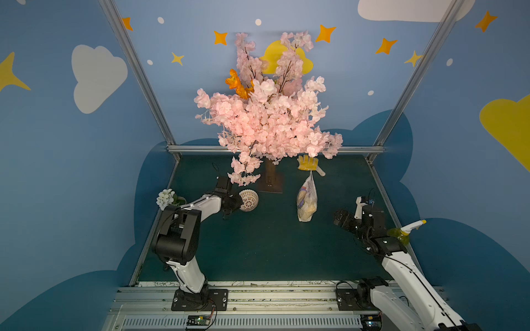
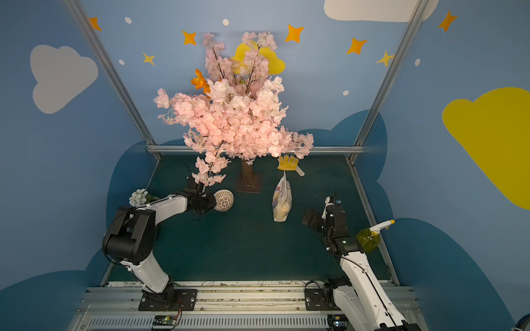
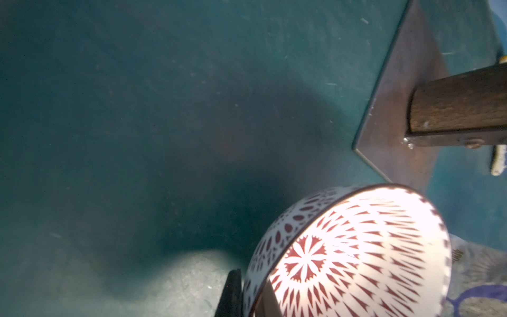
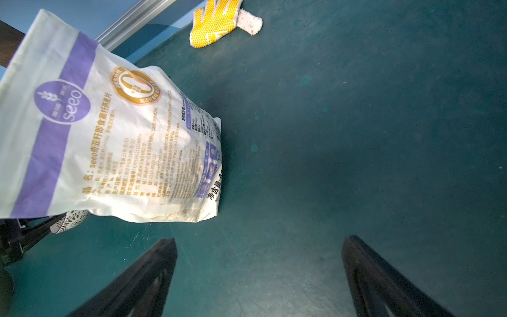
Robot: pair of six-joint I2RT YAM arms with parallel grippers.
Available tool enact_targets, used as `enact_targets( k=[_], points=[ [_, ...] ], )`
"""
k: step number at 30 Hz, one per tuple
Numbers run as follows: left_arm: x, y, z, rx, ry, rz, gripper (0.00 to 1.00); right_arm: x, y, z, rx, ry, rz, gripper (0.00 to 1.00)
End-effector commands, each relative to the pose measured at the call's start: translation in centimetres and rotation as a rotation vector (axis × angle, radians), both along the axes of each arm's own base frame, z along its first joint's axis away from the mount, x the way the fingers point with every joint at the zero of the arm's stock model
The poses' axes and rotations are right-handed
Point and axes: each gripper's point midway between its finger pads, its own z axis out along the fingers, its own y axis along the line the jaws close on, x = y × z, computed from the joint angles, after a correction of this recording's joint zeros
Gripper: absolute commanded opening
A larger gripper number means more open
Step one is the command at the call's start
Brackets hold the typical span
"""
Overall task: Pour the oats into the breakfast bowl
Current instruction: Pick up the bowl from the center of the board, then place the bowl at the center of the board.
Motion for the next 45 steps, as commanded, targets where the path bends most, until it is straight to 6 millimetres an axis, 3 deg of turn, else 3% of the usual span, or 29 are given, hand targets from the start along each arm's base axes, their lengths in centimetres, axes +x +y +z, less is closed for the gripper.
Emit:
enact_targets(
  k=[1,8,12,14,20,27,34,45],
  points=[
    [-0.5,-0.6,0.1,-0.030,0.005,-0.033,0.03,0.3,0.1,0.8,-0.014,-0.033,0.010,0.98],
    [-2.9,-1.9,4.8,-0.093,-0.073,-0.103,0.03,0.4,0.1,0.5,-0.023,-0.026,0.008,0.98],
    [-6.4,-2.9,7.2,-0.078,-0.125,-0.155,0.02,0.4,0.1,0.3,-0.029,-0.013,0.009,0.98],
    [-8.7,-3.6,7.5,-0.044,-0.131,-0.190,0.03,0.5,0.1,0.3,-0.031,-0.010,0.009,0.98],
    [-14.5,-5.6,5.8,0.033,-0.102,-0.276,0.03,0.5,0.3,0.2,-0.039,0.005,0.016,0.98],
    [-18.3,-6.6,3.6,0.142,-0.055,-0.344,0.02,0.5,0.9,0.2,-0.045,0.009,0.036,0.98],
    [-19.8,-6.2,2.0,0.248,-0.014,-0.359,0.03,0.6,1.1,0.0,-0.065,0.017,0.047,0.98],
    [-19.7,-5.8,1.3,0.292,-0.010,-0.357,0.03,0.6,1.6,-0.5,-0.091,0.047,0.067,0.98]
  ],
)
